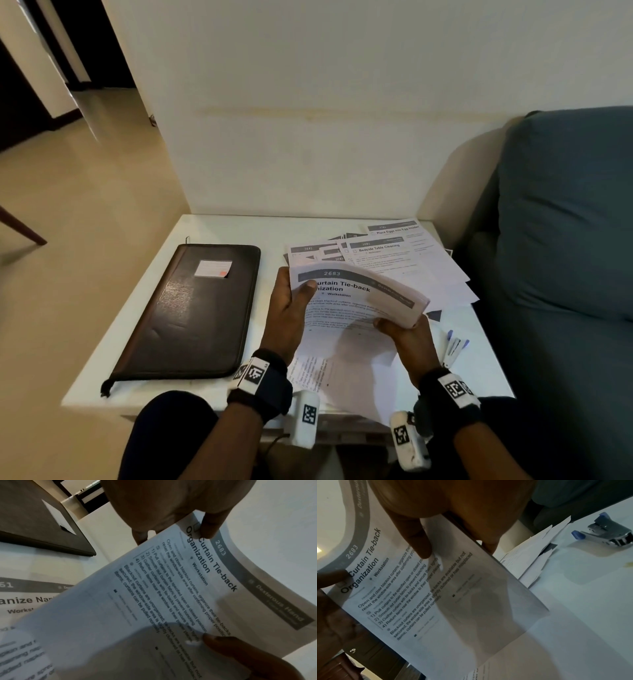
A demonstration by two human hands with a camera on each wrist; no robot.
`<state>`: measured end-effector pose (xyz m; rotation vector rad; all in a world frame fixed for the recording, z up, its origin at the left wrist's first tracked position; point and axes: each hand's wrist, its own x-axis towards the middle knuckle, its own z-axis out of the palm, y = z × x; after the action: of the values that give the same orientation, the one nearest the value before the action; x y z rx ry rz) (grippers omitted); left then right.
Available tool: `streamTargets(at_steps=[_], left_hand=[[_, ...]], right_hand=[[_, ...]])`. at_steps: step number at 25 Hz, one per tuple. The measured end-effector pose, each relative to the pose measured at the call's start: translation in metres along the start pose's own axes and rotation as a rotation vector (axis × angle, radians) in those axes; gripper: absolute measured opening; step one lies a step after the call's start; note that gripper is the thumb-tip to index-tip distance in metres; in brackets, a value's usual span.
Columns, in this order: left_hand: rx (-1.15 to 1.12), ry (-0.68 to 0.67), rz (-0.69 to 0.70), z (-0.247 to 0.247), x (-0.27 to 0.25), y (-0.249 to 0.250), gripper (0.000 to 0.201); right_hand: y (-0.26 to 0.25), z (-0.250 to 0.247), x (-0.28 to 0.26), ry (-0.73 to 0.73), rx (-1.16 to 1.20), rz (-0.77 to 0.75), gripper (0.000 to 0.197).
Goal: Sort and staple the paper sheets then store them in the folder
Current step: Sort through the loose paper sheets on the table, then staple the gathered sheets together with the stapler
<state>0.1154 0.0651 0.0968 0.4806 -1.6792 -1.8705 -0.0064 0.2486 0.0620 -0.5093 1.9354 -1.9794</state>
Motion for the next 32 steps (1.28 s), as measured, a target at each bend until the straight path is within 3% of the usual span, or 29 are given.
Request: streamTargets(at_steps=[6, 12, 17, 24, 26, 28, 30, 32], left_hand=[[-0.067, 0.062, -0.007, 0.005, -0.006, -0.004, 0.02], [-0.085, 0.076, 0.033, 0.009, -0.005, -0.007, 0.02], [-0.103, 0.098, 0.021, 0.01, -0.006, -0.012, 0.029], [-0.032, 0.145, 0.062, 0.014, 0.0, 0.001, 0.014], [0.054, 0.12, 0.128, 0.013, 0.004, 0.017, 0.011], [0.198, 0.047, 0.226, 0.017, 0.008, 0.034, 0.007], [0.371, -0.03, 0.318, 0.028, 0.007, 0.044, 0.007], [0.433, -0.074, 0.369, 0.037, 0.003, 0.049, 0.003]], right_hand=[[0.006, -0.003, 0.0, 0.029, -0.063, 0.015, 0.044], [0.006, 0.0, -0.001, 0.05, -0.05, 0.012, 0.053], [0.011, 0.001, -0.003, 0.054, -0.076, 0.044, 0.052], [-0.009, -0.002, -0.008, 0.03, -0.075, 0.089, 0.045], [-0.043, -0.012, -0.006, 0.132, -0.12, -0.056, 0.05], [-0.092, -0.019, -0.005, 0.262, -0.301, -0.32, 0.049], [-0.132, -0.003, -0.008, 0.172, -0.533, -0.492, 0.045], [-0.147, 0.027, -0.01, -0.016, -0.913, -0.532, 0.05]])
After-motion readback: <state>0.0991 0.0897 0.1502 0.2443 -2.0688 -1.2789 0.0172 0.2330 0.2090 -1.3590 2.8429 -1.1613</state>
